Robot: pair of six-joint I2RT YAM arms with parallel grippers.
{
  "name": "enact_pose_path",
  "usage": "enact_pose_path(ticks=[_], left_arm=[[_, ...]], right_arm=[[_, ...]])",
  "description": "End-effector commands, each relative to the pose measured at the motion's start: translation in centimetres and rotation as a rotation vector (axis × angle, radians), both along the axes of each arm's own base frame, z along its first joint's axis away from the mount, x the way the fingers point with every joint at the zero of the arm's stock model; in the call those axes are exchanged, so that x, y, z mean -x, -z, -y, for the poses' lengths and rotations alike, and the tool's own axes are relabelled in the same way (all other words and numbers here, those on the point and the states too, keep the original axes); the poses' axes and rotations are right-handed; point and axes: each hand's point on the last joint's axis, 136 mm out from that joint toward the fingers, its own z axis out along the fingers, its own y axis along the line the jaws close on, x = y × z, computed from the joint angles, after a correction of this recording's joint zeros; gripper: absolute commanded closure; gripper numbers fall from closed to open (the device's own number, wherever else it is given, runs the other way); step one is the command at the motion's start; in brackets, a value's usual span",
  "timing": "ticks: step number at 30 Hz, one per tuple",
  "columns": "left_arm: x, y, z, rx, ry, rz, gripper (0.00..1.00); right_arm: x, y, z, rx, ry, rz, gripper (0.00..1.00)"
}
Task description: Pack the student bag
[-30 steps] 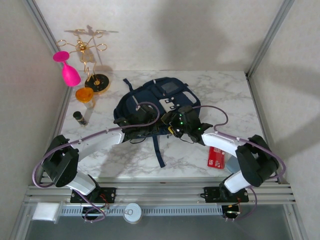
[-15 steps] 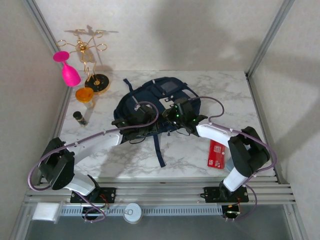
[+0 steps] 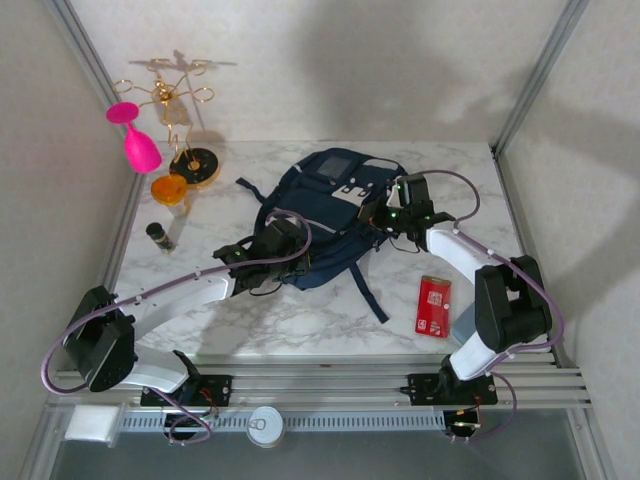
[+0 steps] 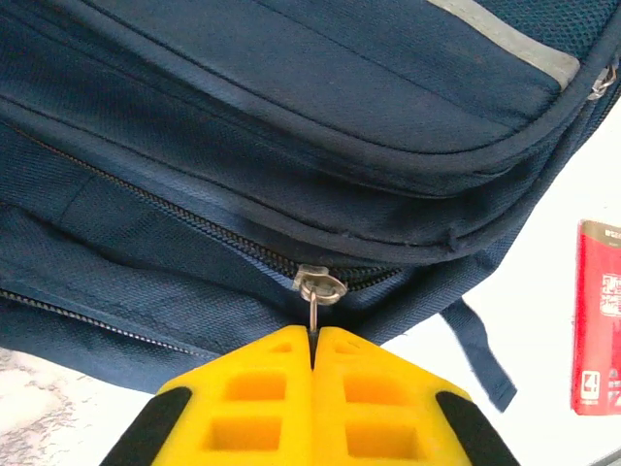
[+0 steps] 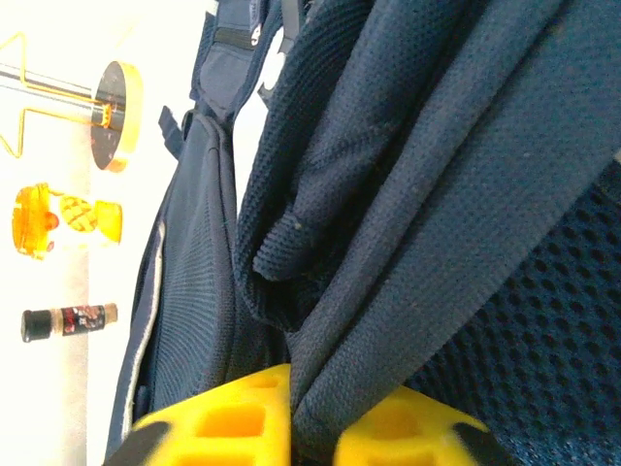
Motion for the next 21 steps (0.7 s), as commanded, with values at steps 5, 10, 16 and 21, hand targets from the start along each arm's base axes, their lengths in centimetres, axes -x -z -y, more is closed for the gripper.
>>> enact_pose_path(ticks=[5, 10, 16, 21], left_arm=[[-0.6, -1.7, 1.7, 0.109, 0.002, 0.03, 1.0], [-0.7, -1.9, 2.4, 0.121, 0.014, 0.039, 1.0], [-0.8, -1.7, 2.7, 0.113, 0.023, 0.038, 1.0], [-0.7, -1.6, 2.8, 0.113, 0.027, 0.034, 1.0]], right_arm=[[2.3, -1.5, 1.9, 0.02, 0.155, -0.029, 0.4], [7.0, -1.4, -1.8, -0.142, 0.116, -0.093, 0.29], [7.9, -2.0, -6.5, -0.243, 0.072, -0.123, 0.26], [6.2, -5.0, -8.5, -0.225, 0.056, -0.049, 0.26]])
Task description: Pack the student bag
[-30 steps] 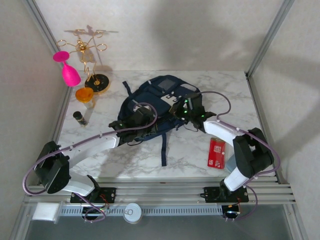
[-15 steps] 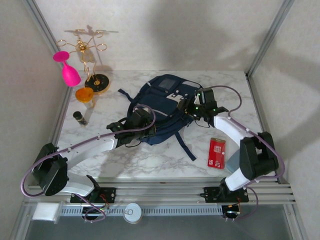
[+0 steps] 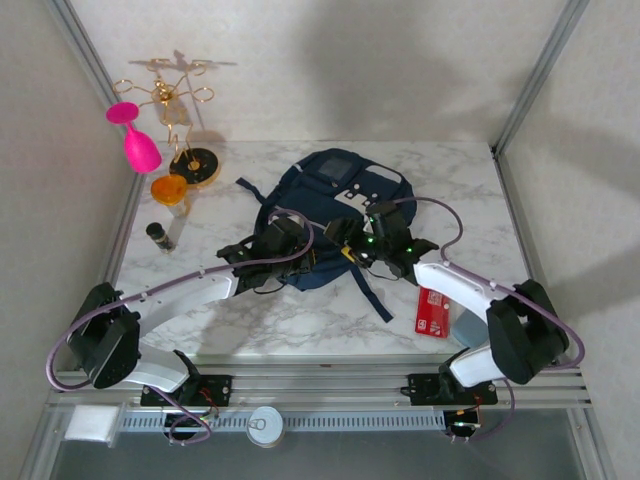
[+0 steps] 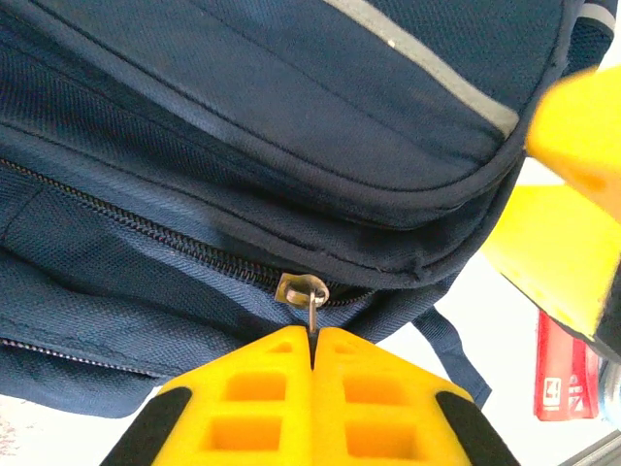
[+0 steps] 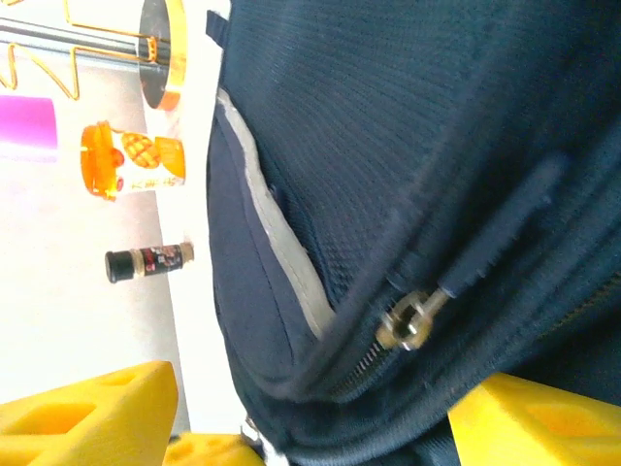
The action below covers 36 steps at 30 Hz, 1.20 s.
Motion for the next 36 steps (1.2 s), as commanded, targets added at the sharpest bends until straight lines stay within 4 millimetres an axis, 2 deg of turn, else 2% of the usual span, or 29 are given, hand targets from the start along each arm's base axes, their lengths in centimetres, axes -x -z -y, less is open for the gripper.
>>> enact_pose_path(ticks=[1, 3, 10, 13, 15, 17, 19, 21, 25, 27, 28, 31, 34, 36], left_arm=[[-0.2, -1.5, 1.5, 0.054, 0.027, 0.036, 1.0], [-0.3, -1.5, 1.6, 0.057, 0.03, 0.038, 1.0], [-0.4, -2.2, 1.7, 0.079, 0.023, 0.055, 1.0], [-0.6, -2.1, 1.6, 0.068, 0.015, 0.057, 1.0], [-0.7, -2.0, 1.6, 0.066, 0.014, 0.058, 1.0], [-0.7, -2.0, 1.6, 0.061, 0.019, 0.059, 1.0], [-0.6, -1.8, 1.2, 0.045, 0.01, 0.057, 1.0], [-0.4, -1.9, 0.9, 0.043, 0.005, 0.057, 1.0], [0.0, -2.2, -0.4, 0.032, -0.033, 0.064, 1.0], [0.4, -2.2, -1.5, 0.009, -0.065, 0.057, 1.0], [0.7, -2.1, -2.1, 0.003, -0.075, 0.053, 1.0], [1.7, -1.5, -4.3, -0.03, -0.124, 0.05, 1.0], [2.6, -0.2, -6.3, -0.063, -0.157, 0.032, 1.0], [3.0, 1.1, -7.1, -0.074, -0.16, 0.005, 1.0]], right_arm=[[-2.0, -4.3, -1.6, -0.048, 0.031, 0.109, 0.26], [-2.6, -4.1, -1.6, -0.016, 0.055, 0.123, 0.25], [-3.3, 0.6, -1.8, 0.038, 0.134, 0.04, 0.28], [-4.0, 2.0, -1.2, 0.088, 0.204, 0.027, 0.3], [-3.6, 2.0, -2.6, 0.09, 0.176, 0.059, 0.34], [-4.1, 2.0, -3.3, 0.112, 0.152, 0.08, 0.4], [-4.4, 2.1, -3.5, 0.136, 0.14, 0.093, 0.51], [-4.6, 1.7, -4.5, 0.114, 0.093, 0.123, 0.63], [-4.6, 0.4, -7.2, 0.079, -0.022, 0.161, 0.89], [-4.3, -0.7, -7.8, 0.074, -0.083, 0.193, 0.97], [-4.0, -1.2, -7.7, 0.084, -0.108, 0.204, 1.0], [-2.7, -2.6, -6.4, 0.083, -0.208, 0.249, 1.0], [-2.5, -3.3, -3.1, 0.022, -0.303, 0.262, 1.0], [-3.4, -3.4, -0.5, 0.048, -0.331, 0.27, 1.0]])
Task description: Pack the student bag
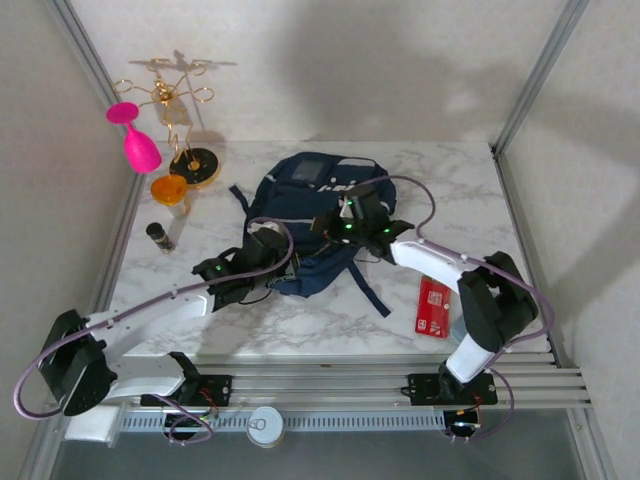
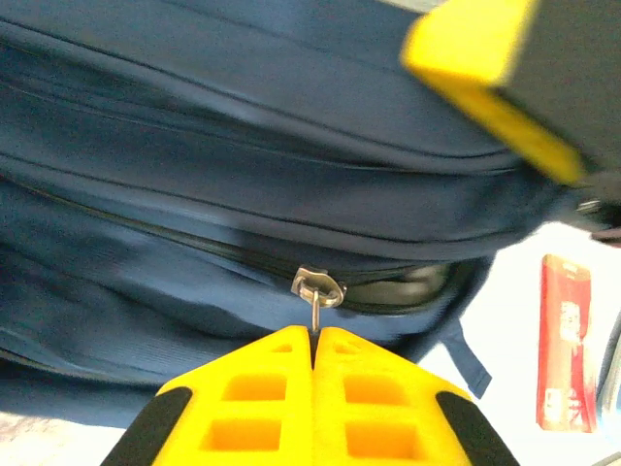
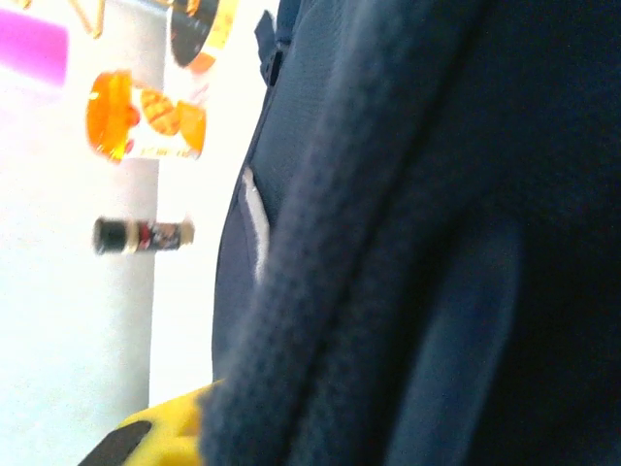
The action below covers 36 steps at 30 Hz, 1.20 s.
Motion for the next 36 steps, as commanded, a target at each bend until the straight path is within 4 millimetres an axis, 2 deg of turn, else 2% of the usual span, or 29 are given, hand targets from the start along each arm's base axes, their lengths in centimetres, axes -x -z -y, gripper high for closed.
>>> enact_pose_path(ticks=[1, 5, 6, 7, 10, 12, 15, 19, 22, 23, 25, 28, 29, 32, 34, 36], left_arm=[[1.3, 3.2, -3.0, -0.082, -0.053, -0.078, 1.0], [1.1, 4.5, -3.0, -0.101, -0.041, -0.083, 1.0], [0.8, 4.4, -2.7, -0.089, -0.037, -0.083, 1.0], [0.7, 4.2, -2.0, -0.067, -0.022, -0.083, 1.0], [-0.1, 2.9, 0.0, -0.005, 0.009, -0.056, 1.0], [-0.5, 2.1, 1.1, 0.021, 0.019, -0.036, 1.0], [-0.9, 1.3, 2.2, 0.052, 0.03, -0.015, 1.0], [-1.0, 0.7, 3.0, 0.096, 0.038, 0.002, 1.0], [-0.9, 0.8, 3.2, 0.097, 0.045, 0.0, 1.0], [-1.0, 0.8, 3.1, 0.093, 0.045, 0.001, 1.0], [-1.1, 0.9, 3.0, 0.085, 0.039, 0.003, 1.0], [-1.1, 0.9, 3.1, 0.086, 0.045, 0.004, 1.0], [-1.1, 0.9, 3.1, 0.085, 0.045, 0.006, 1.0], [-1.3, 0.8, 3.0, 0.08, 0.039, 0.015, 1.0], [-1.3, 0.9, 3.0, 0.077, 0.04, 0.016, 1.0], [-1.3, 1.2, 3.0, 0.076, 0.038, 0.013, 1.0]], right_arm=[[-1.2, -2.7, 4.3, 0.002, -0.12, 0.131, 1.0], [-3.5, -2.3, 8.2, -0.026, -0.061, 0.093, 0.99], [-4.0, -2.0, 8.7, -0.023, -0.029, 0.077, 0.95], [-4.1, -1.9, 8.7, -0.025, -0.015, 0.07, 0.88], [-3.5, -1.0, 8.2, 0.0, 0.055, 0.02, 0.58], [-2.8, -0.3, 8.6, 0.04, 0.149, -0.019, 0.44], [-0.7, 0.4, 8.2, 0.057, 0.254, -0.063, 0.26], [2.4, 0.9, 5.6, -0.004, 0.314, -0.121, 0.02], [2.7, 1.0, 4.1, -0.023, 0.385, -0.131, 0.01], [3.4, 0.8, 2.7, -0.037, 0.374, -0.135, 0.01], [3.2, 0.9, 1.4, -0.055, 0.412, -0.147, 0.01], [2.4, 1.2, 0.4, -0.057, 0.482, -0.126, 0.04], [2.0, 1.3, 0.3, -0.056, 0.501, -0.115, 0.07], [1.1, 1.8, 0.0, -0.057, 0.535, -0.108, 0.26], [0.7, 1.7, -1.0, -0.063, 0.518, -0.091, 0.46], [0.4, 1.4, -2.3, -0.063, 0.487, -0.065, 0.58]])
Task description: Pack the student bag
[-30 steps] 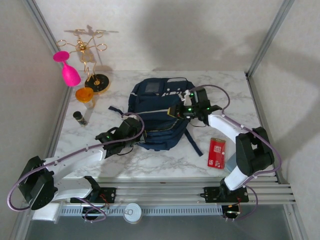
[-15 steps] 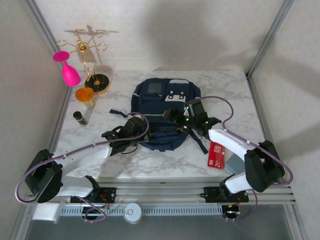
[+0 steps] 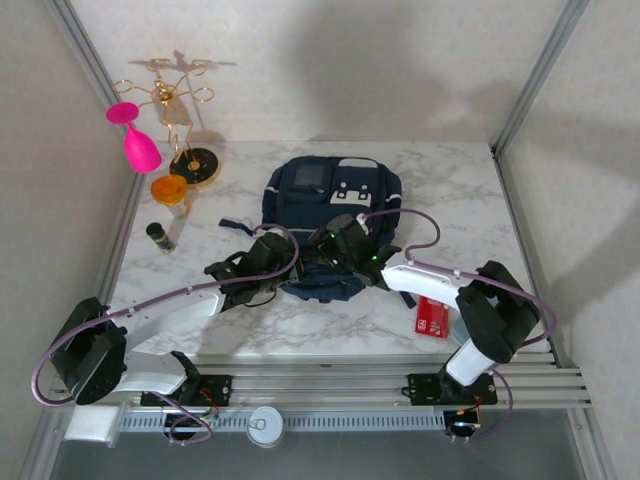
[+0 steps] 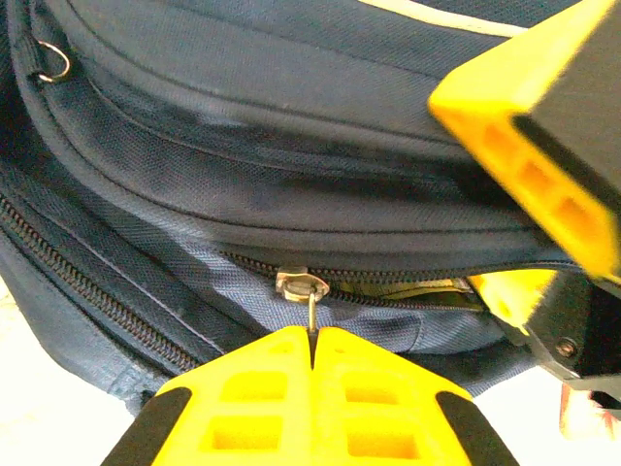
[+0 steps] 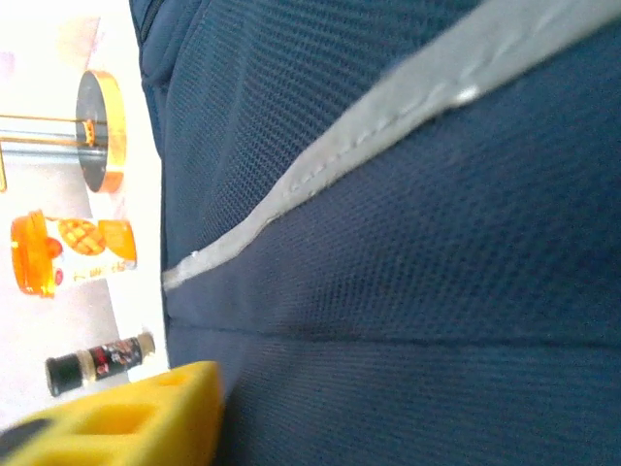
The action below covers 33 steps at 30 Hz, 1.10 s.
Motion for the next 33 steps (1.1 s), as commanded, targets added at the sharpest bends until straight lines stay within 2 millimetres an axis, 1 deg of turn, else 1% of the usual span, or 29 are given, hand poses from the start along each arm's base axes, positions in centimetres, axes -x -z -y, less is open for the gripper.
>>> enact_pose_path(ticks=[1, 3, 7, 9, 10, 11, 13, 14, 16, 17, 18, 20, 22, 25, 27, 29, 33], left_arm=[[-0.6, -1.9, 1.6, 0.059, 0.024, 0.051, 1.0], [-0.4, -1.7, 1.6, 0.068, 0.022, 0.046, 1.0], [0.0, -2.0, 0.7, 0.084, -0.022, 0.054, 1.0], [0.3, -2.2, 0.8, 0.086, -0.021, 0.058, 1.0], [0.4, -2.3, 0.8, 0.081, -0.015, 0.054, 1.0], [0.4, -2.4, 0.3, 0.066, -0.036, 0.053, 1.0], [0.5, -2.7, -0.7, 0.056, -0.067, 0.07, 1.0], [0.6, -2.6, -1.3, 0.053, -0.087, 0.078, 1.0], [0.8, -2.0, -2.2, 0.038, -0.108, 0.073, 1.0], [0.9, -1.4, -2.7, 0.023, -0.118, 0.059, 1.0], [1.0, -0.8, -3.2, 0.002, -0.13, 0.045, 1.0], [1.2, -0.1, -4.0, -0.043, -0.13, 0.041, 1.0], [1.0, -0.1, -4.8, -0.097, -0.134, 0.062, 1.0], [0.1, -0.5, -7.2, -0.196, -0.185, 0.104, 1.0], [-0.8, -0.8, -9.1, -0.244, -0.231, 0.135, 1.0], [-1.7, -0.8, -10.9, -0.274, -0.286, 0.15, 1.0], [-3.6, 0.4, -12.4, -0.263, -0.328, 0.154, 1.0]], right_arm=[[-2.2, -2.7, -2.6, -0.039, 0.007, 0.103, 0.65], [-2.5, -2.7, -4.0, -0.043, -0.045, 0.111, 0.77], [-2.3, -3.6, -6.9, -0.051, -0.205, 0.153, 0.93], [-1.7, -4.4, -7.9, -0.058, -0.308, 0.176, 1.0], [-1.4, -4.9, -8.0, -0.054, -0.352, 0.193, 1.0], [-0.9, -5.6, -8.0, -0.052, -0.411, 0.22, 1.0], [-0.5, -5.9, -6.4, -0.02, -0.462, 0.224, 1.0], [-0.4, -6.4, -5.5, -0.03, -0.494, 0.237, 1.0], [-0.4, -7.4, -3.5, -0.062, -0.535, 0.25, 1.0], [-1.1, -8.0, -1.9, -0.076, -0.543, 0.259, 1.0], [-1.4, -8.3, -0.8, -0.087, -0.561, 0.257, 1.0], [-1.7, -8.8, 0.6, -0.116, -0.609, 0.256, 1.0], [-1.6, -8.9, 1.4, -0.138, -0.67, 0.25, 1.0], [-1.4, -8.6, 2.1, -0.125, -0.738, 0.242, 1.0], [-1.6, -8.0, 3.0, -0.092, -0.736, 0.232, 1.0], [-1.6, -7.6, 3.2, -0.065, -0.744, 0.239, 1.0], [-0.7, -7.3, 3.0, -0.092, -0.779, 0.23, 1.0]])
